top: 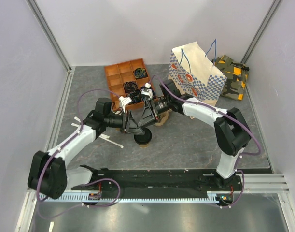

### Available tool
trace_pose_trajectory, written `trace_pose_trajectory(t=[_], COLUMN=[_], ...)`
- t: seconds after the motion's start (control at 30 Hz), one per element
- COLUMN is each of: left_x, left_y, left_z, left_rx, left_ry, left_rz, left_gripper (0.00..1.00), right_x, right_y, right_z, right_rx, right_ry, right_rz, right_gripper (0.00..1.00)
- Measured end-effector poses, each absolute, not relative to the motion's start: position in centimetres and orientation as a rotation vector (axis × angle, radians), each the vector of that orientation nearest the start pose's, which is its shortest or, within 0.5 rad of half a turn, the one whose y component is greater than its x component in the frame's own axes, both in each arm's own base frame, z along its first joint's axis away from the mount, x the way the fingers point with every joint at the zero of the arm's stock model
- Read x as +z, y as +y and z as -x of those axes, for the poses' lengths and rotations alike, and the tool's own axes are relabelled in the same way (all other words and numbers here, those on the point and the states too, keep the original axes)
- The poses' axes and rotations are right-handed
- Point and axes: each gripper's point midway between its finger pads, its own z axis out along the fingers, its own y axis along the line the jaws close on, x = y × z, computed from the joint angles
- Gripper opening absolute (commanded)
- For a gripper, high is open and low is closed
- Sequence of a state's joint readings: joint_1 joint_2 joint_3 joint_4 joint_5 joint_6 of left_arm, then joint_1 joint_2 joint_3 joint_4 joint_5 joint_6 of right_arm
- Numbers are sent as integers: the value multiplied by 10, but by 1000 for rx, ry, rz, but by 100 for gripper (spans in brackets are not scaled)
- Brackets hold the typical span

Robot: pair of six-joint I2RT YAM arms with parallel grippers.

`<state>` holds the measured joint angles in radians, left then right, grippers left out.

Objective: Pack the takeout coffee

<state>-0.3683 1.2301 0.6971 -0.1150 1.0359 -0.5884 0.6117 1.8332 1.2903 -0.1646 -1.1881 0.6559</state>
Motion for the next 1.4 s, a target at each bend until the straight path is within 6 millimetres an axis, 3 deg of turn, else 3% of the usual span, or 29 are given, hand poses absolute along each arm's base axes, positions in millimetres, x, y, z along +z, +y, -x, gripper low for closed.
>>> trace_pose_trajectory(t=[0.03, 0.2, 0.3, 0.33, 0.37, 0.47, 0.63, 0.73, 0.9, 1.0, 1.1, 1.27, 1.4], left_x=[180, 209, 233, 238, 241, 242, 203, 168, 115, 87, 64, 42, 39], left_y=[-246, -237, -232, -230, -229, -234, -247, -245, -246, -251, -258, -267, -278], left_z=[-189, -178, -173, -170, -166, -138, -72, -57, -69, -85, -103, -122, -131], left_rx=[-1630, -1446, -1253, -1180, -1130, -978, -775, -590, -195, 6, 168, 335, 405], left_ry=[2290, 2165, 2008, 1951, 1905, 1714, 1355, 1132, 751, 570, 442, 323, 286], left_rz=[-405, -642, -858, -946, -1024, -1354, -1944, -2218, -2526, -2627, -2658, -2663, -2630], left_gripper=[60, 67, 76, 93, 100, 100, 99, 97, 93, 92, 92, 87, 81], right_x=[201, 222, 219, 217, 216, 213, 218, 217, 218, 222, 226, 229, 231], right_y=[369, 361, 344, 339, 332, 309, 284, 267, 236, 222, 220, 224, 225], right_z=[-224, -237, -254, -257, -260, -254, -239, -249, -276, -288, -290, -287, -286], right_rx=[1959, 1864, 1760, 1725, 1680, 1535, 1376, 1275, 1181, 1159, 1164, 1195, 1221], right_ry=[2392, 2321, 2338, 2343, 2348, 2359, 2342, 2352, 2361, 2359, 2348, 2342, 2334], right_rz=[713, 708, 636, 623, 610, 605, 653, 645, 537, 476, 473, 481, 479], right_gripper=[66, 76, 82, 89, 92, 98, 98, 98, 98, 98, 98, 98, 98])
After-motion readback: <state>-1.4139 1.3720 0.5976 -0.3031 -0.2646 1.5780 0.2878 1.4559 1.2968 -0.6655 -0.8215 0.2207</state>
